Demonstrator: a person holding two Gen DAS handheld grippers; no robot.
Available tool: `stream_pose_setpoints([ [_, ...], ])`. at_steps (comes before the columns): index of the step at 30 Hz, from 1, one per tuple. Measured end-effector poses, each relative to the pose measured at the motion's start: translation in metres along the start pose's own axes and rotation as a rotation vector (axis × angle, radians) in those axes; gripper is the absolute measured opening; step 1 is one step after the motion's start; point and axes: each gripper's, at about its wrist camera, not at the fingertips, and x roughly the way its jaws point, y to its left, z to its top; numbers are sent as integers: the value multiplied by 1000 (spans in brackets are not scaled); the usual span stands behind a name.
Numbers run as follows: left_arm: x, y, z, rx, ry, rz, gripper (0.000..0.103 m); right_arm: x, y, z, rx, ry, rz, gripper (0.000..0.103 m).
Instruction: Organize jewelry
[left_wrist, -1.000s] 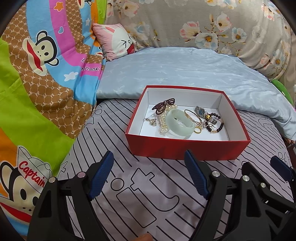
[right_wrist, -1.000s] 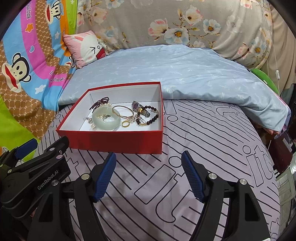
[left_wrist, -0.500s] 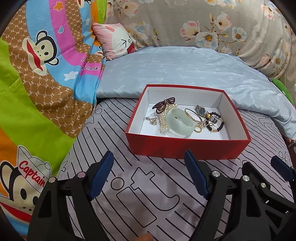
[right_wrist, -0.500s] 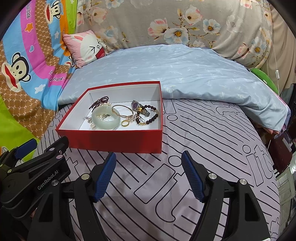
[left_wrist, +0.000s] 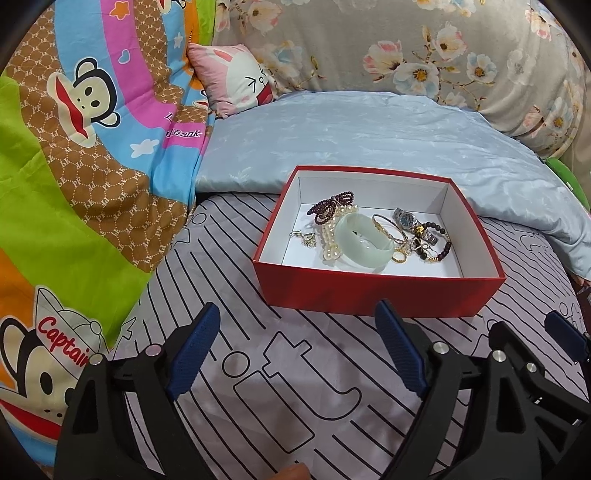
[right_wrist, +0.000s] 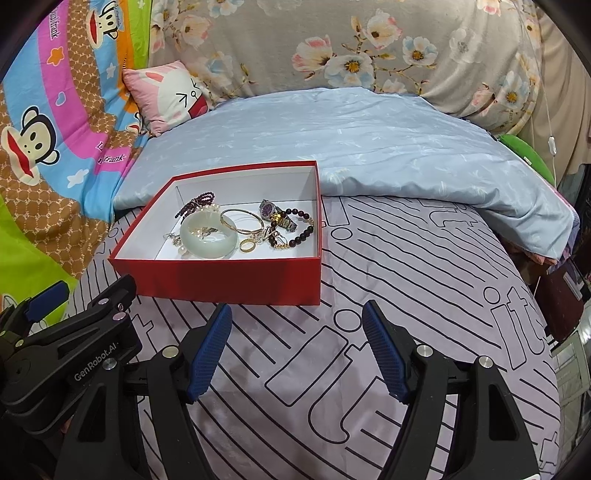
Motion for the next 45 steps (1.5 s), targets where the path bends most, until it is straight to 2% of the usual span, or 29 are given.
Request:
stream_pose_setpoints([
  [2, 1, 0, 0, -1, 3, 7, 86, 1, 0, -1, 9, -2, -8, 73],
  [6, 3, 0, -1, -3, 4, 27, 96, 1, -2, -2, 25, -8, -22, 78],
  [11, 5, 0, -2, 0, 7, 40, 98, -1, -2, -1, 27, -13, -36, 79],
  [19, 9, 2, -4, -15, 27, 46, 98, 1, -1, -2, 29, -15, -45, 85],
  [30, 12, 2, -5, -12, 41, 53, 98, 2, -1, -2, 26, -11, -50, 86],
  [35, 11, 5, -8, -45, 35, 47, 98, 2, 0, -2, 26, -12, -46, 86],
  [45, 10, 0, -9, -9, 26, 56, 98, 2, 1, -4, 30, -8, -53, 86],
])
